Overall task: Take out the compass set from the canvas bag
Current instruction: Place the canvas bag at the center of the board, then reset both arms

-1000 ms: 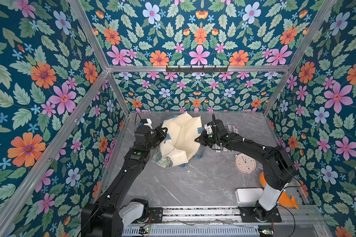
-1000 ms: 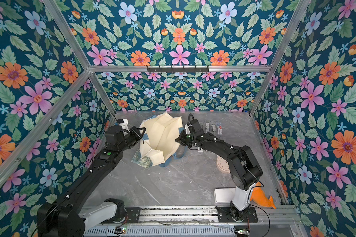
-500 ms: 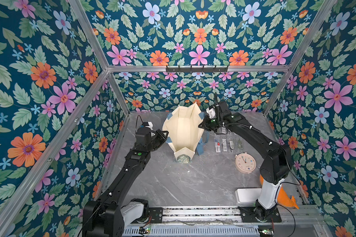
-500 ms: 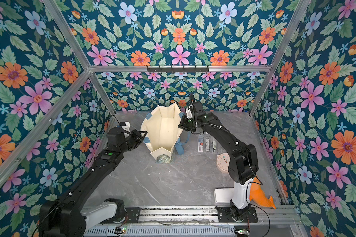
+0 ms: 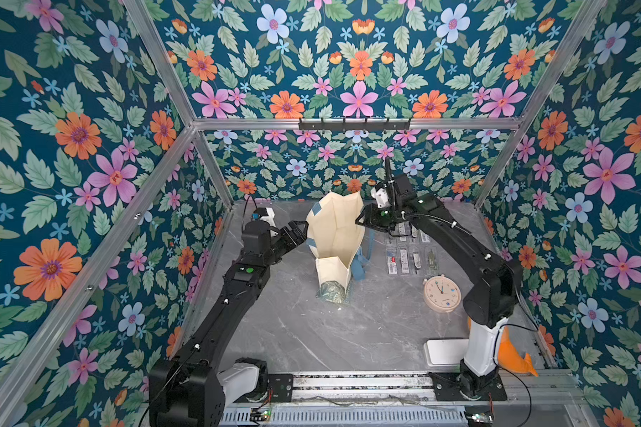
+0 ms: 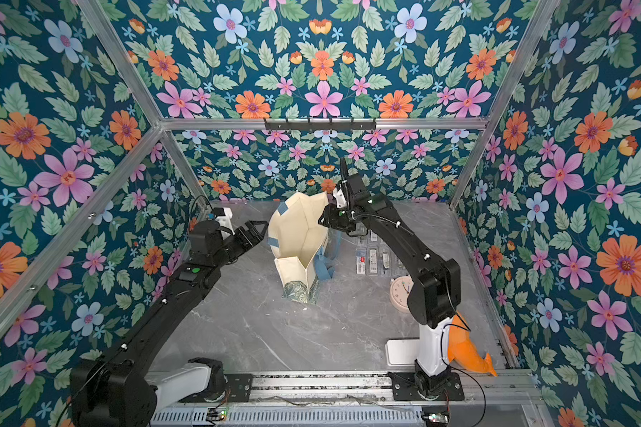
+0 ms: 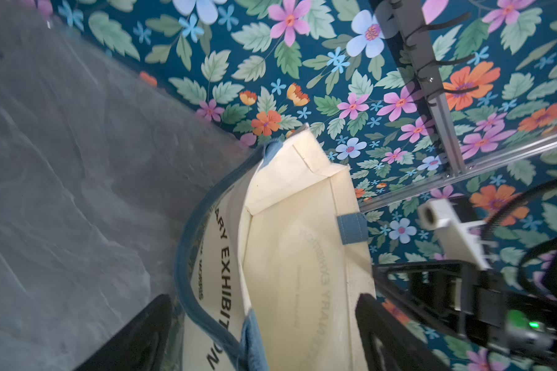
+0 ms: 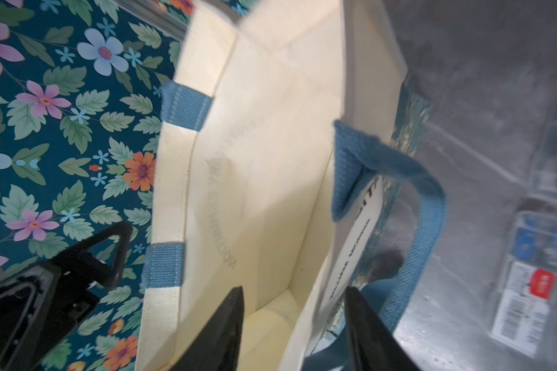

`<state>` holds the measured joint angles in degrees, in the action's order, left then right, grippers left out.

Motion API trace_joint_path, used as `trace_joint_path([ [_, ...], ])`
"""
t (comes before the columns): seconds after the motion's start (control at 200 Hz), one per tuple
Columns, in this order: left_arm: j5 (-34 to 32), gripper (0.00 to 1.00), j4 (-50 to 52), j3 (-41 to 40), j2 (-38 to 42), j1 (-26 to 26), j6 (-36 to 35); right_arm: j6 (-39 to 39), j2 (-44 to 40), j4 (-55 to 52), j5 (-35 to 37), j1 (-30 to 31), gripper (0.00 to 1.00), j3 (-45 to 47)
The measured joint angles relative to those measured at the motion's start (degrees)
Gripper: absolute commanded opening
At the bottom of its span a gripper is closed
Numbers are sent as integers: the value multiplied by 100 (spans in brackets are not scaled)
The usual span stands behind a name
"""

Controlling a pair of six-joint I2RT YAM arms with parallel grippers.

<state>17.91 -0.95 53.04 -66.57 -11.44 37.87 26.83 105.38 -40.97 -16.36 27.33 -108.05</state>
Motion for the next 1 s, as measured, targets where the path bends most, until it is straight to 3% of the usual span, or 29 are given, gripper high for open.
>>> trace_joint_path([
  [0.15, -544, 99, -94, -463, 319, 269, -1126, -970, -1596, 800, 1062, -295, 88, 1952],
  [0.365, -1926, 98, 138, -868, -15, 308, -1725, -2079, -3748, 2476, 2232, -693, 86, 5058],
  [0.53, -2898, 99, -109, -1464, -319, 372, -2159, -2634, -4830, 4297, 2603, -1346, 87, 7742],
  [0.625, -3171, 99, -286, -1574, -680, 398, -2468, -2804, -5014, 5088, 2592, -1606, 88, 8776],
  [0.735, -3115, 98, -778, -1589, -1196, 479, -2634, -2820, -4763, 6100, 2531, -2050, 88, 9313],
  [1.0, -2677, 97, -2240, -2070, -1657, 798, -3206, -2785, -3735, 7573, 2074, -2229, 88, 9307],
])
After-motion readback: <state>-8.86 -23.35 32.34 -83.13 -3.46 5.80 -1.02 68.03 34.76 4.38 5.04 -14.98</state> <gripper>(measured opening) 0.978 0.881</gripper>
